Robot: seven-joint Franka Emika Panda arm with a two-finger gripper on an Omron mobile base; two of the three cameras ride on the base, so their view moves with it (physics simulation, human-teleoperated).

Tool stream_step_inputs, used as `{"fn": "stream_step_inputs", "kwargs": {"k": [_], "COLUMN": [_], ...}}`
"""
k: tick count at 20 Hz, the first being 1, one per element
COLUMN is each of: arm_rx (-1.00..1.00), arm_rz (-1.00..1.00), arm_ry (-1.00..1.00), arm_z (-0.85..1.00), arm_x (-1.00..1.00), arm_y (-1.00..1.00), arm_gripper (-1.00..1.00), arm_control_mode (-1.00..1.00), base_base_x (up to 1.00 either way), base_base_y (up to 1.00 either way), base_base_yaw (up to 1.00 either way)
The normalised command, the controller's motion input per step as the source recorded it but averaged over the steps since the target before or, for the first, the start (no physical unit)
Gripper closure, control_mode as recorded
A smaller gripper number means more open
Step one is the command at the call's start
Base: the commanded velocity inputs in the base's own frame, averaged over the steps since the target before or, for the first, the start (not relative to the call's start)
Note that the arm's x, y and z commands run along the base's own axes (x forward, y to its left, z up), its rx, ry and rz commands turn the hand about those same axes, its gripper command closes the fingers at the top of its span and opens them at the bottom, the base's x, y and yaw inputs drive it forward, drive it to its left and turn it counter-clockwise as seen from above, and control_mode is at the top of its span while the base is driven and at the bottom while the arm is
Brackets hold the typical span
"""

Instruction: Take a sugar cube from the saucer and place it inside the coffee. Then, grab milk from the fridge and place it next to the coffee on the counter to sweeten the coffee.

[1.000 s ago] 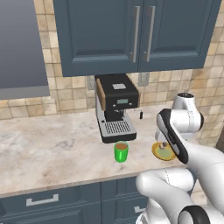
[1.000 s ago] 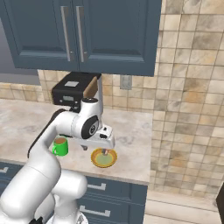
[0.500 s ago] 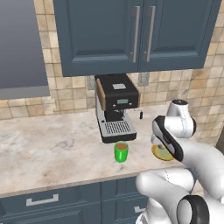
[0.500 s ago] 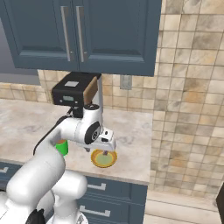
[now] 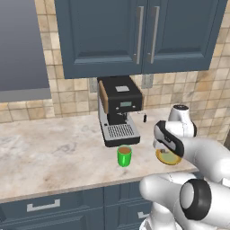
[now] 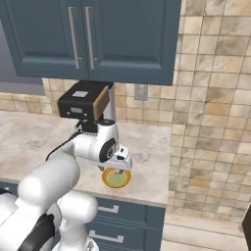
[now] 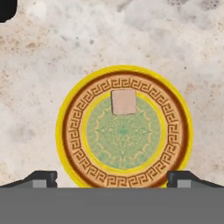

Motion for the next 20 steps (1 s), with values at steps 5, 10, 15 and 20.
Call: {"fn": "stream_step_inputs", "kwargs": {"k": [5, 10, 15, 20], "arm_rx": [0.0, 0.0, 0.0, 0.0], "arm_rz": [0.0, 0.0, 0.0, 0.0], "arm_ry": [0.0, 0.0, 0.0, 0.0], "arm_z": [-0.24, -0.11, -0.13, -0.14], "arm_x": [0.01, 0.09, 0.2, 0.27], "arm_y": [-0.09, -0.01, 0.0, 0.0], "arm_gripper": [-1.0, -1.0, -1.0, -1.0], "arm_control_mode": [-1.0, -1.0, -1.0, -1.0], "base_base_x": [0.0, 0.0, 0.0, 0.0], "base_base_y": [0.0, 0.0, 0.0, 0.0], "base_base_yaw": [0.0, 0.0, 0.0, 0.0]}}
